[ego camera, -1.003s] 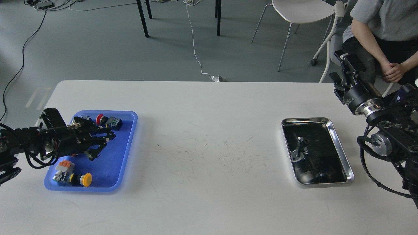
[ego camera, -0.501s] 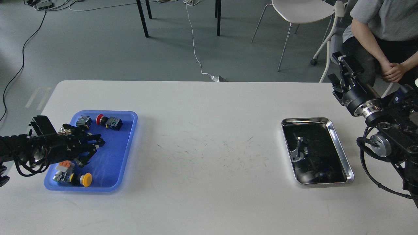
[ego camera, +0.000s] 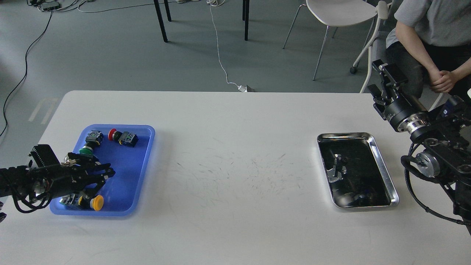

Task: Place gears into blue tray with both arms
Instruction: 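Lift the left gripper up from the blue tray, then raise the left arm away and swing the right gripper over the metal tray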

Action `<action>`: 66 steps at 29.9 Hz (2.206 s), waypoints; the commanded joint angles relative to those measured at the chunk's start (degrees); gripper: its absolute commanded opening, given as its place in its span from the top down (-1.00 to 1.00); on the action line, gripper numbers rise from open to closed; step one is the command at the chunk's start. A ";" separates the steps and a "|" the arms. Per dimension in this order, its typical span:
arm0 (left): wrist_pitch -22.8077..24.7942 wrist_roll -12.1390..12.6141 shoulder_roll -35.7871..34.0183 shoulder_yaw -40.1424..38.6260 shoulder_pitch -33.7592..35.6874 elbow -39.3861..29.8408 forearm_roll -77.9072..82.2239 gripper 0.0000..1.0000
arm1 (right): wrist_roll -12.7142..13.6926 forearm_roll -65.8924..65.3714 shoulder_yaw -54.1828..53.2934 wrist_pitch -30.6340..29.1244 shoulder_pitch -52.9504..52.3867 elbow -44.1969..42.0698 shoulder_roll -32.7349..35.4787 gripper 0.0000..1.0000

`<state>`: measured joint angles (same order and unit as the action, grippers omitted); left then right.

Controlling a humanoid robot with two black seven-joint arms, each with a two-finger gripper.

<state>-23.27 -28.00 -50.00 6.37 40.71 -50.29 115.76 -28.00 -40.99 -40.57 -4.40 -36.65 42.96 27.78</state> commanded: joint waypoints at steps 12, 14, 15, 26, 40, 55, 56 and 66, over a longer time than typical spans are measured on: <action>-0.02 0.00 -2.12 0.04 -0.81 -1.65 -0.18 0.27 | 0.00 0.03 1.10 0.00 -0.61 0.01 0.08 -0.88; -0.02 0.00 -2.20 0.04 -0.72 -2.00 -0.18 0.20 | 0.00 0.03 1.10 0.00 -0.61 0.01 0.08 -0.88; -0.02 0.00 -2.20 -0.04 -0.72 -2.44 -0.36 0.16 | 0.00 0.03 1.19 0.00 -0.61 0.01 0.08 -0.88; 0.15 0.00 -2.91 -1.27 0.51 -4.11 -9.82 -0.02 | 0.00 0.03 2.15 0.00 -0.70 0.01 0.69 -0.88; 6.48 0.00 -4.40 -6.98 10.44 -3.50 -44.99 -0.44 | 0.00 0.03 17.17 -6.66 -5.09 1.16 9.03 -0.89; 8.59 0.00 2.54 -16.03 10.35 7.03 -73.54 -0.61 | 0.00 -5.23 44.25 -20.99 -23.11 5.46 22.67 -0.89; 8.94 0.00 3.24 -16.48 10.18 8.70 -76.01 -0.65 | 0.00 -6.72 44.69 -21.61 -23.46 5.55 22.67 -0.89; 10.70 0.00 10.45 -20.78 10.53 19.00 -87.71 -0.71 | 0.00 -32.72 45.22 -23.60 -29.34 5.11 22.58 -0.87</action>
<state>-12.56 -28.00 -41.15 -12.15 51.21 -32.90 30.41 -28.01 -66.25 4.57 -27.99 -63.95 48.04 50.55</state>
